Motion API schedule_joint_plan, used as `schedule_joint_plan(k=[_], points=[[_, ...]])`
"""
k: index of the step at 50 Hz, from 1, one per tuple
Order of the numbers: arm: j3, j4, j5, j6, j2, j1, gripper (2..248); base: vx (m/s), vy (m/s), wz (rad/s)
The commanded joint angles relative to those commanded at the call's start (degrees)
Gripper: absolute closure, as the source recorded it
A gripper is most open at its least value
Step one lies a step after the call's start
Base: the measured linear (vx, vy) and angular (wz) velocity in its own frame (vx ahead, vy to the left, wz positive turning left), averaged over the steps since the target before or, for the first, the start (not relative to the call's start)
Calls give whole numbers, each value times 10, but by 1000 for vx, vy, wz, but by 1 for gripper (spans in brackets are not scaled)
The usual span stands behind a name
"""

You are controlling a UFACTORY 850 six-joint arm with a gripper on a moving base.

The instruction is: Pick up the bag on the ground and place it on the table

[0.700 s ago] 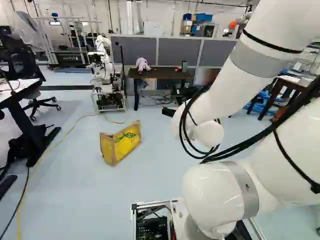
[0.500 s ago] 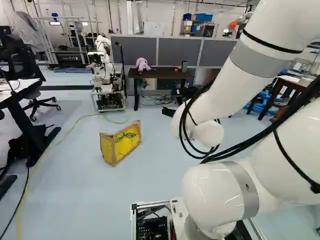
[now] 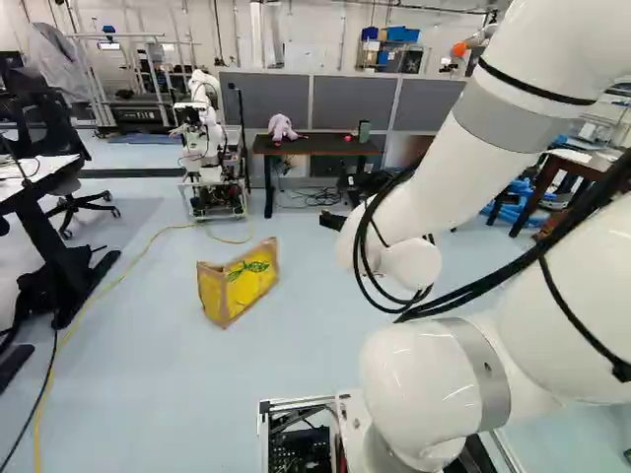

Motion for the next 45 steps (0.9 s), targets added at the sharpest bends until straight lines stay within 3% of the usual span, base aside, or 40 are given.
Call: schedule_joint_plan(k=[45], points=[[0,0,0,0,0,0,3,116,-2,-7]])
